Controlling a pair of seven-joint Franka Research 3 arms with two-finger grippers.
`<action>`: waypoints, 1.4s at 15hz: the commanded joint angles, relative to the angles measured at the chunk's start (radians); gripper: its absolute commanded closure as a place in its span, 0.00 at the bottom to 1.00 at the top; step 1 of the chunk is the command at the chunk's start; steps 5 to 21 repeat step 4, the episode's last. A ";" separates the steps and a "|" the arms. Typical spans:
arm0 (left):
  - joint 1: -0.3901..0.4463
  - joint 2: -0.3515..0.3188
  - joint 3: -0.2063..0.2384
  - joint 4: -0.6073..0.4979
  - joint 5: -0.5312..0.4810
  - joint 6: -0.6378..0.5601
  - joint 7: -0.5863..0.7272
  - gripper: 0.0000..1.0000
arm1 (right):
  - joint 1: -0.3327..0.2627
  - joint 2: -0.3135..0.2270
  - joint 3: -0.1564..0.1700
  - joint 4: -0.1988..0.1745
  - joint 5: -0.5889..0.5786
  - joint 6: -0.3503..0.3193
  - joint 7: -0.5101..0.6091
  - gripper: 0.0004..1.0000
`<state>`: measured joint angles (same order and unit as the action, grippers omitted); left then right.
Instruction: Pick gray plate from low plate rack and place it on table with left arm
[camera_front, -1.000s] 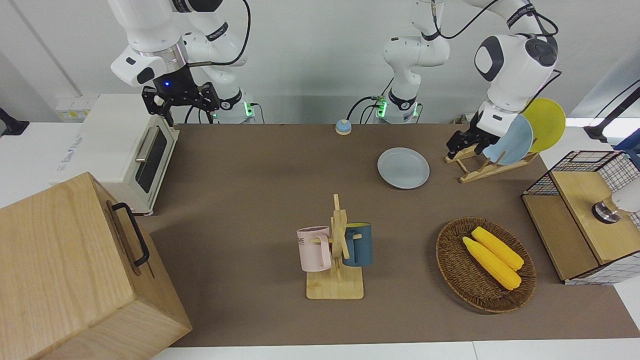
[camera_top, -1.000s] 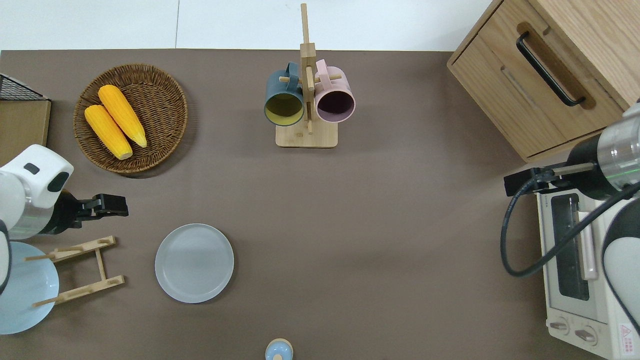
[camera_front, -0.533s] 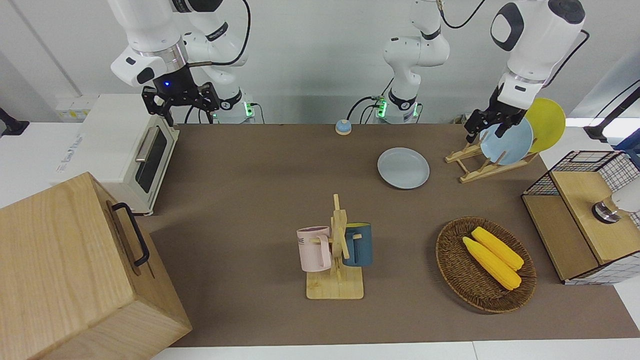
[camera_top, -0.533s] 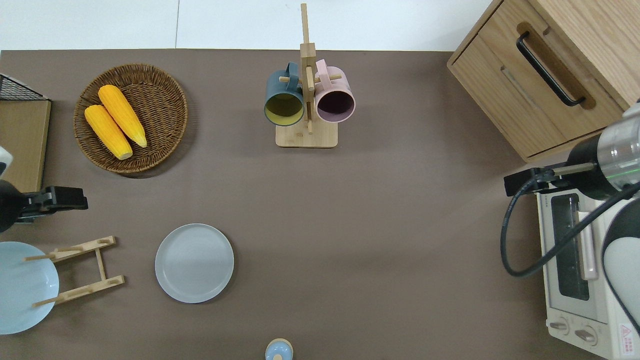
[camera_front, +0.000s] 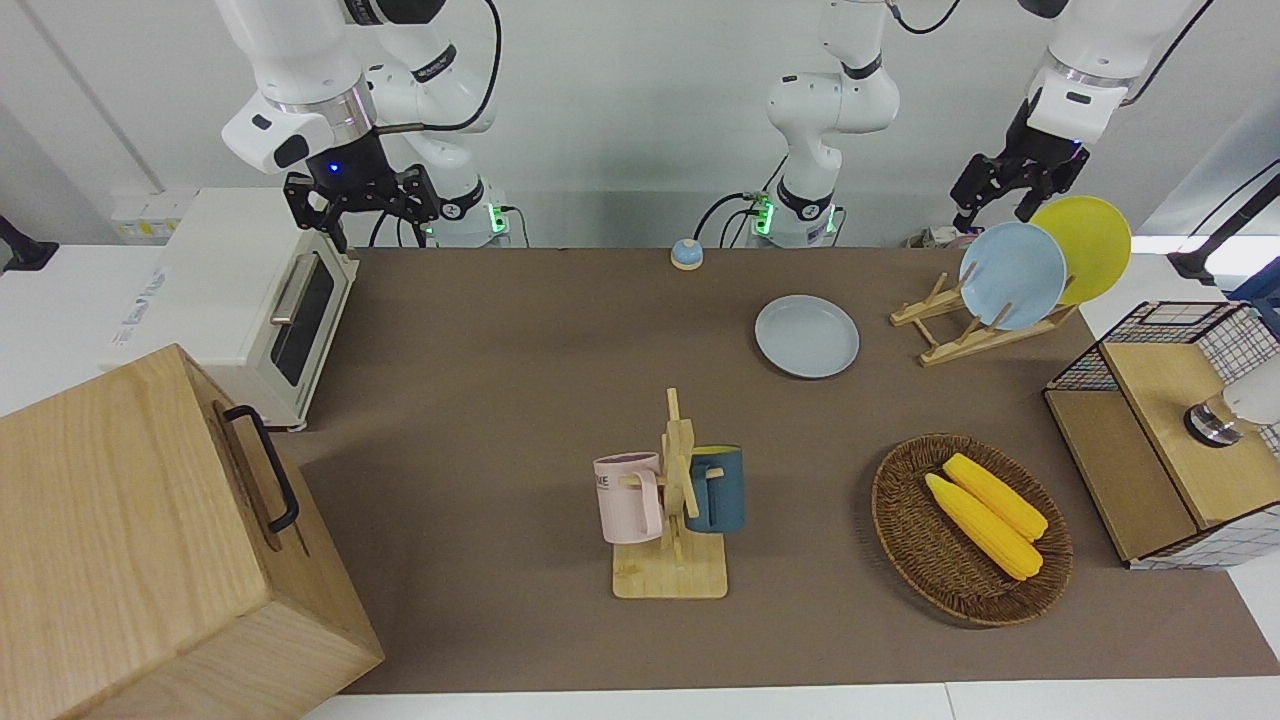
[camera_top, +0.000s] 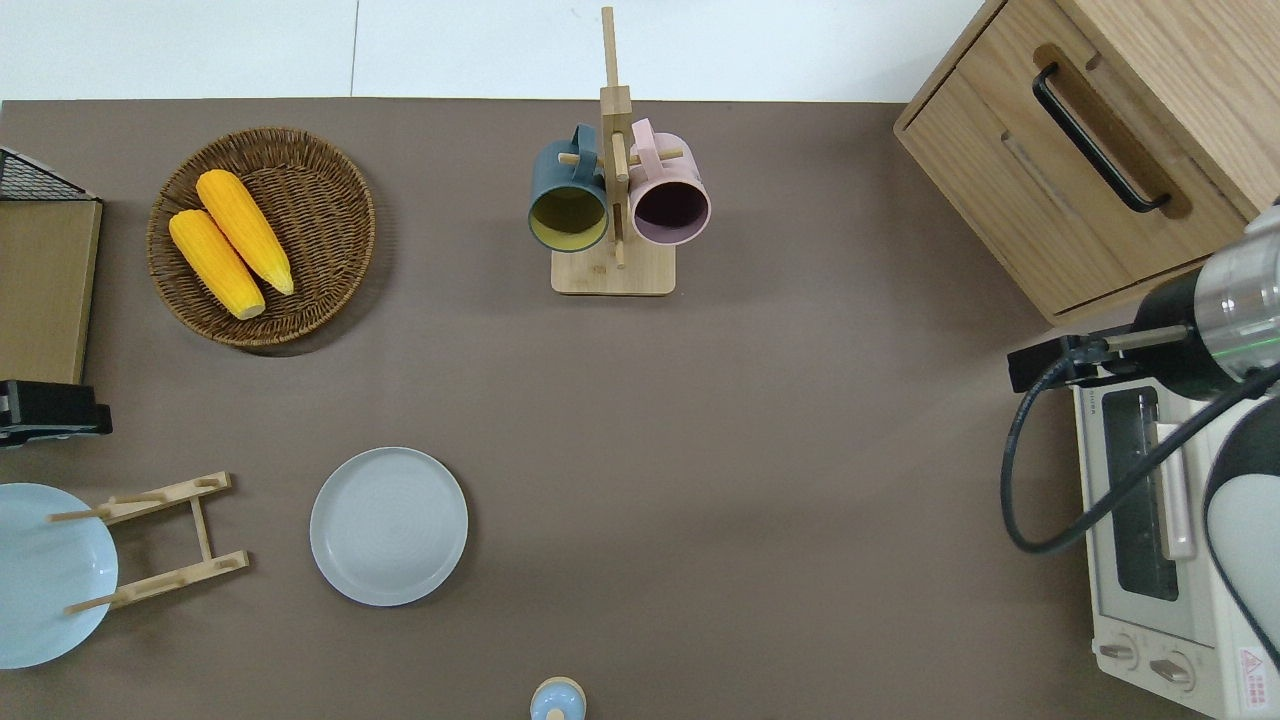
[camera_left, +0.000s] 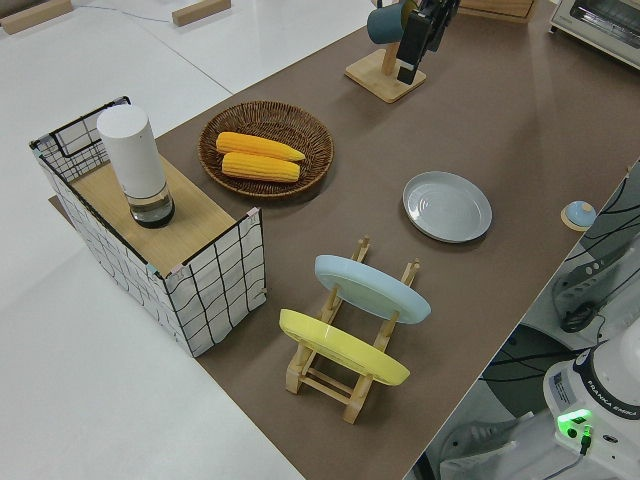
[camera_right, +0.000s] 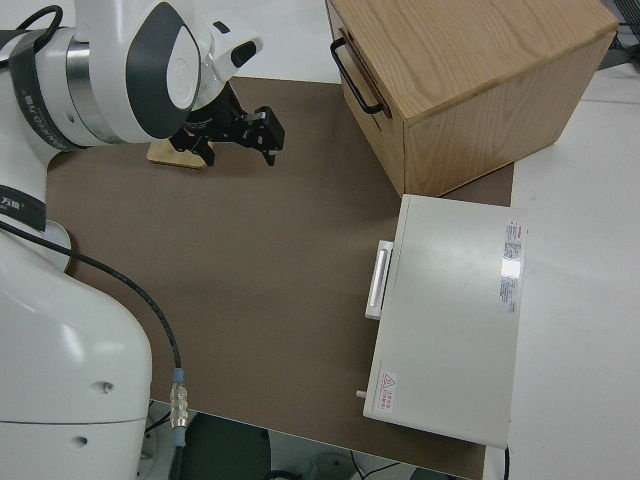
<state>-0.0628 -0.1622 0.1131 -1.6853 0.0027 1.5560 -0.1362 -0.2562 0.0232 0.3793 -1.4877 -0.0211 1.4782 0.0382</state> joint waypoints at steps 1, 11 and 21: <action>0.014 0.006 -0.029 0.030 0.022 -0.042 0.026 0.00 | -0.026 -0.002 0.024 0.010 -0.003 -0.016 0.014 0.02; 0.015 0.006 -0.023 0.030 0.019 -0.042 0.027 0.00 | -0.026 -0.002 0.024 0.010 -0.002 -0.016 0.014 0.02; 0.015 0.006 -0.023 0.030 0.019 -0.042 0.027 0.00 | -0.026 -0.002 0.024 0.010 -0.002 -0.016 0.014 0.02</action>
